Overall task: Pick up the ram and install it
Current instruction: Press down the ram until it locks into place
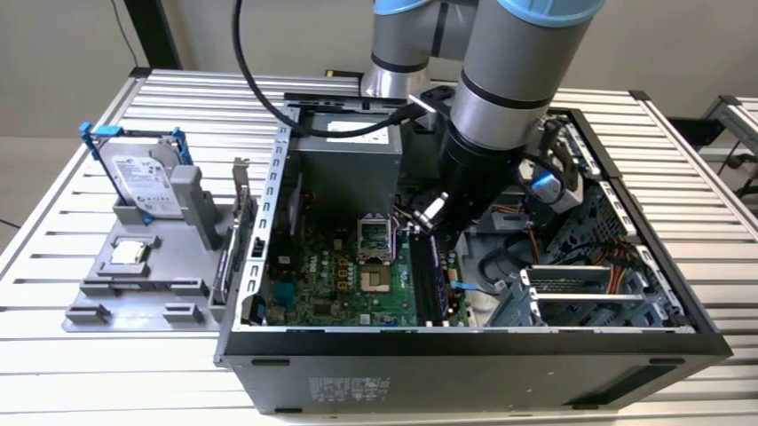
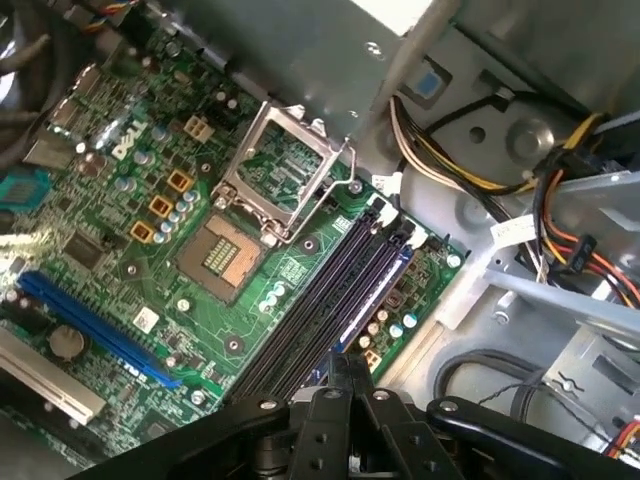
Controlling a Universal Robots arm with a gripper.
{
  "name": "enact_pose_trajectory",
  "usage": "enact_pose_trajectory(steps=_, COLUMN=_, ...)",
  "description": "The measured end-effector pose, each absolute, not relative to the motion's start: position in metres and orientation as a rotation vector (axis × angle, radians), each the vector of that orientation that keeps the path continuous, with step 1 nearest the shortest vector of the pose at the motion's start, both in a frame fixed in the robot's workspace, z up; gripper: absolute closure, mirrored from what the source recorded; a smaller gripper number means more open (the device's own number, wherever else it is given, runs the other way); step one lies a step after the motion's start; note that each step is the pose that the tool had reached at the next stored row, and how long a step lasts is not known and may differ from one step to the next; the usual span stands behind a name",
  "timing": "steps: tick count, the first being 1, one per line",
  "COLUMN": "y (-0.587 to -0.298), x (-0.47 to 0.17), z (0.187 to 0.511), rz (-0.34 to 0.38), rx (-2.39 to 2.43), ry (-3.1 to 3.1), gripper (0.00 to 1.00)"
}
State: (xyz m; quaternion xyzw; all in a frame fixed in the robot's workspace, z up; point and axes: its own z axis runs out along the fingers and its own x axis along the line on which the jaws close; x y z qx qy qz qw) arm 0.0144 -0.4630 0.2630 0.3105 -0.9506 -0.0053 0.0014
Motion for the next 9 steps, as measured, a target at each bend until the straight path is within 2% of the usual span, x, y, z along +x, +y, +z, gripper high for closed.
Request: enact_pose_trajectory(steps=9, y=-0.463, x=0.0144, z=0.263, rz=-0.016, rx=1.179, ry=-2.908, gripper=1.0)
